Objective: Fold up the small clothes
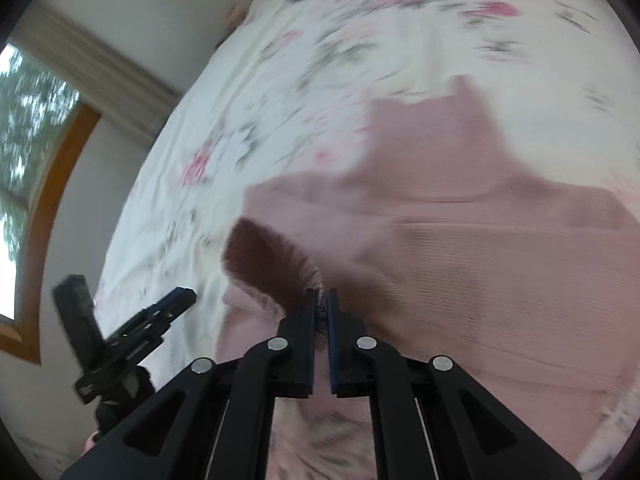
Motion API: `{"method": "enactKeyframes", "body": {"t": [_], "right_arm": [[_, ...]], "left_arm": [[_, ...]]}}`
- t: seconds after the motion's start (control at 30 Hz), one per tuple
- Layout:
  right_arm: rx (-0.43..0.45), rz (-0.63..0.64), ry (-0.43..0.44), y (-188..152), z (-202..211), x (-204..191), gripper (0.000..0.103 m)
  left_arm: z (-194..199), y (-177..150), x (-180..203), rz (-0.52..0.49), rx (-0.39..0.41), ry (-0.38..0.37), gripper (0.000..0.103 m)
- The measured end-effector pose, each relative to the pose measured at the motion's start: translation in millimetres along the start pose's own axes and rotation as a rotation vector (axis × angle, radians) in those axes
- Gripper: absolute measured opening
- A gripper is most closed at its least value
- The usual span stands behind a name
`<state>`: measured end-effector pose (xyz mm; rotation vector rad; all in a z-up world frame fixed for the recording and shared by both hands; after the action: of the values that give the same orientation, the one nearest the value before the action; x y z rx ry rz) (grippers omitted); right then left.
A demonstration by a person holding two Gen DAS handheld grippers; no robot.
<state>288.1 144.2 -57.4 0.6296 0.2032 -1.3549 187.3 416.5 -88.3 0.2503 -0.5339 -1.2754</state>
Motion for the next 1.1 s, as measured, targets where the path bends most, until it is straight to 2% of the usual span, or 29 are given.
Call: {"method": "enactKeyframes", "body": {"t": [0.2,0.33,0.43,0.5,0.57,0.6,0.67,0.73,0.83,0.9,1.0,1.1], "right_arm": [[0.076,-0.112,-0.056,-1,65,85,0.005],[0.115,-0.175,-0.123,-3,91,141,0.005],[0.099,-0.230,-0.182,-9,89,184,0.005],[0.075,-0.256,-0.223,-16,81,205,0.000],[0.051,-0.257,-0.259,-23,77,221,0.000],[0.042,-0.277,-0.256,-28,75,229,0.004],[0.058,-0.299,-0.228,-32,78,235,0.004],[0.092,-0.268,-0.201,-32,84,228,0.004],[0.099,-0.167,-0.179,-26,82,200,0.007],[0.071,-0.097,-0.177,-22,70,179,0.010],[0.023,-0.059,-0.195,-24,50,165,0.010],[-0.018,-0.082,-0.235,-32,39,179,0.010]], "left_arm": [[-33,7,45,-0.077,-0.029,0.003,0.042],[-62,9,57,-0.117,-0.076,0.051,0.042],[-80,5,54,-0.115,-0.124,0.081,0.042],[-87,3,50,-0.111,-0.141,0.091,0.042],[-89,2,49,-0.117,-0.139,0.092,0.042],[-89,1,49,-0.123,-0.141,0.094,0.043],[-86,3,53,-0.135,-0.141,0.101,0.043],[-79,7,60,-0.140,-0.120,0.079,0.043],[-74,10,78,-0.177,-0.101,0.060,0.049],[-77,9,89,-0.192,-0.102,0.045,0.049],[-85,5,96,-0.203,-0.124,0.040,0.049],[-94,-1,89,-0.219,-0.145,0.081,0.049]]}}
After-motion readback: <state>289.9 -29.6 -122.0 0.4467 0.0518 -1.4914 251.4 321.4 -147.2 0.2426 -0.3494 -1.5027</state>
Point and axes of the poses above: each gripper's, at about its wrist camera, not at the fingertips, and z roughly against the way its jaws point, x to its right, y to its top, the point moved 2 cm from there along -z, roughly the way its jaws point, and after that the axes turned 2 degrees about -z, right-handed, at the moved point
